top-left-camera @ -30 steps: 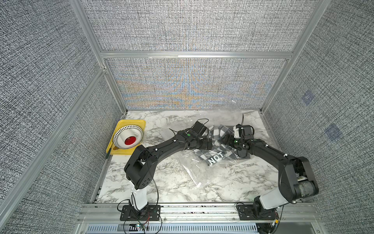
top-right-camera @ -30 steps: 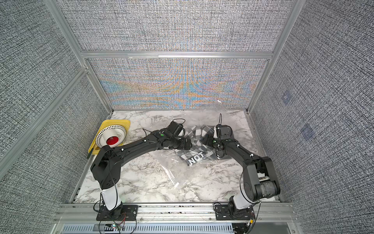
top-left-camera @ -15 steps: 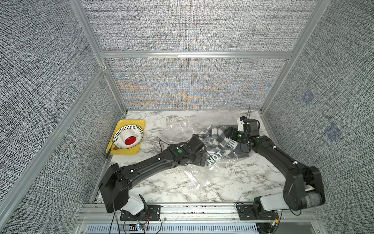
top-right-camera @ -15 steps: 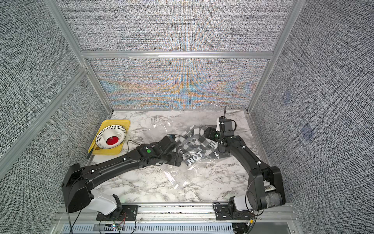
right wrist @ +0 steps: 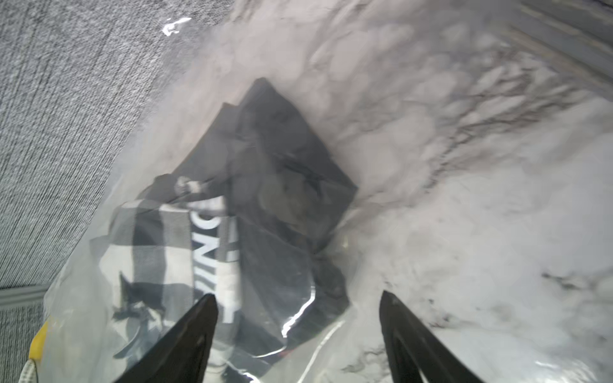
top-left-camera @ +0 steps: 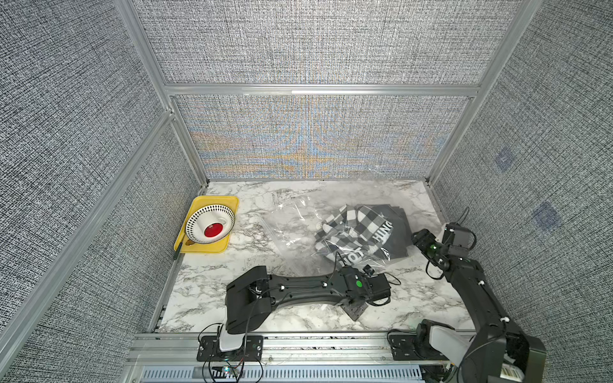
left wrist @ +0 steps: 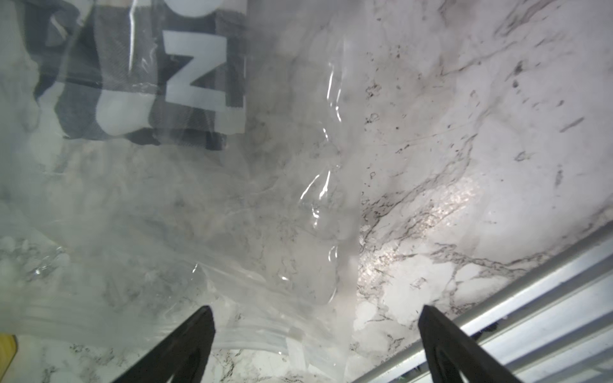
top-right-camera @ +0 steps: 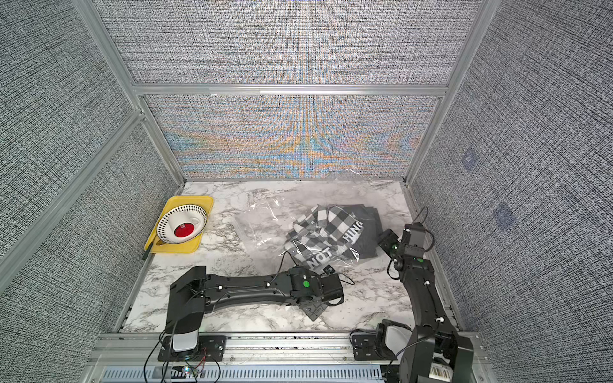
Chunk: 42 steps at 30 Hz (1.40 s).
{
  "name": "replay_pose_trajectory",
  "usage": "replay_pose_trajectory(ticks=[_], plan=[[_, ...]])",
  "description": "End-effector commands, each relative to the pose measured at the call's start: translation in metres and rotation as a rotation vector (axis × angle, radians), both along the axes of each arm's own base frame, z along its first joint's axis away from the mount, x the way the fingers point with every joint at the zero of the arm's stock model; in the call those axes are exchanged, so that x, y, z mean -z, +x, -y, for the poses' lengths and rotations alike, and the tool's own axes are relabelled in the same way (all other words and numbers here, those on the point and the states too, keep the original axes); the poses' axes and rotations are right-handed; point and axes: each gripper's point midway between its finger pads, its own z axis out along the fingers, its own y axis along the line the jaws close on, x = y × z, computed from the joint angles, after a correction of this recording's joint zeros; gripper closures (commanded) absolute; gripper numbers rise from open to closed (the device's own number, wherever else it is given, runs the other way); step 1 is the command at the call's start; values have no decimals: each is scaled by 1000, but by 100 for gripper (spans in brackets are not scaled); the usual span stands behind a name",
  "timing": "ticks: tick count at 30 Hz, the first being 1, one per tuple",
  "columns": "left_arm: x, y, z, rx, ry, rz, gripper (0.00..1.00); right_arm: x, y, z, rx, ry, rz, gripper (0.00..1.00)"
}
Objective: Place the folded shirt into the vacuum bag
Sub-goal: Adjust the vacuum bag at the center of the board.
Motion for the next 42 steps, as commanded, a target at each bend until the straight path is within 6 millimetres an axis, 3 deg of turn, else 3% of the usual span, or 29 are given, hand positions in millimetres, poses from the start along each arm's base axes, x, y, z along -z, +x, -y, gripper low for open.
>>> replay_pose_trajectory(ticks=[1,6,8,16,17,20,22,28,34,37,42], plan=[[4,-1,-7,35,79,25,2,10,-6,11,40,59,21,22],[24,-1,-16,32,180,55,14,25,5,3,-11,135,20,27],[29,1,-25,21,216,68,25,32,9,2,-15,150,23,37],[23,9,-56,-34,273,140,91,59,16,5,-10,171,-25,70],[13,10,-58,-42,250,153,99,62,16,6,-9,171,-28,75],[0,14,-70,-67,254,187,100,65,21,7,-8,174,-29,93],[-10,16,-80,-85,259,204,100,65,26,9,-9,174,-30,100],[-34,16,-106,-127,238,208,100,62,39,12,-13,186,-21,100],[-41,7,-130,-143,226,177,100,58,46,16,-9,178,-12,100],[-32,-5,-124,-123,163,100,100,59,58,12,-27,186,-8,100],[-24,-21,-84,-67,-16,-12,100,56,100,-10,-92,157,-15,100]])
